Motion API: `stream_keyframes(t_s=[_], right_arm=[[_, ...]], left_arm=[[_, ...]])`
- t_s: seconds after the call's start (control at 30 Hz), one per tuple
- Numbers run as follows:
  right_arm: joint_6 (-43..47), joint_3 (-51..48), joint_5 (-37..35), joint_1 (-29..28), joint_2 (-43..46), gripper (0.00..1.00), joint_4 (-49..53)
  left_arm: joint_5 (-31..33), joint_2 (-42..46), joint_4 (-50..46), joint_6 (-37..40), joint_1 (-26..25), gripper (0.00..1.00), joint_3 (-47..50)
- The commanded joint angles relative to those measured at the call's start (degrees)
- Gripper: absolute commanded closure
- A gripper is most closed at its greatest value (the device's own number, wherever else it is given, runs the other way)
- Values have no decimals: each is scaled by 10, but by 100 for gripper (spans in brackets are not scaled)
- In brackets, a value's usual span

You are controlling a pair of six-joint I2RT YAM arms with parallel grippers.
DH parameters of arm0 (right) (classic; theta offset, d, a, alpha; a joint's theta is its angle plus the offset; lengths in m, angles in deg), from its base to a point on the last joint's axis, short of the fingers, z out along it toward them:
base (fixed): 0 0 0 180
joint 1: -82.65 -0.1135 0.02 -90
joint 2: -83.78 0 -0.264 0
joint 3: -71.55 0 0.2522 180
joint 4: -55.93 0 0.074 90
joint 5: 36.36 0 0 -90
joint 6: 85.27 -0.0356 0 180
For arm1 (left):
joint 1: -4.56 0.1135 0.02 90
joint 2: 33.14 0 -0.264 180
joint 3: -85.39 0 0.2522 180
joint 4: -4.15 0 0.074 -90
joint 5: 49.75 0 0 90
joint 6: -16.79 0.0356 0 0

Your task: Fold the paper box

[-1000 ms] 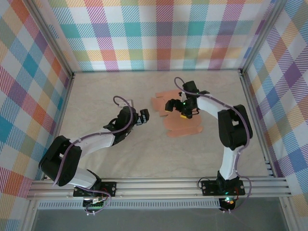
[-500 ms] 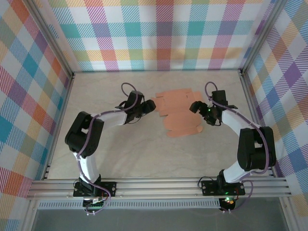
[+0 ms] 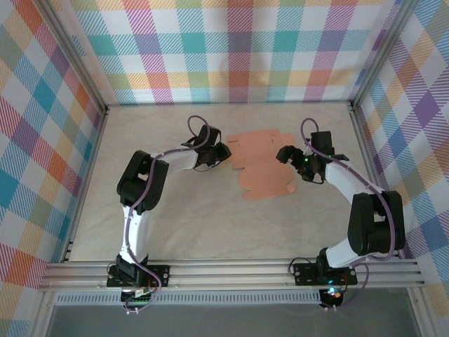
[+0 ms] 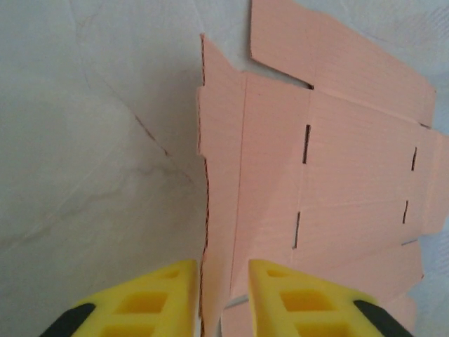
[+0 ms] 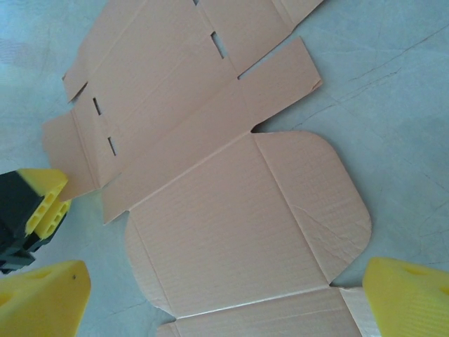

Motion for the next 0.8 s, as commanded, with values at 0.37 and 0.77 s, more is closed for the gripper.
stream_keyframes(t_s=[0.37,0.77], right_arm=[[30,26,3,8,40,0,19],[204,65,96,8,-20,0,-3]], left_arm=[[-126,-40,-252,342,42,100,-164],[-313,-82,-471,744,86,100,-279]])
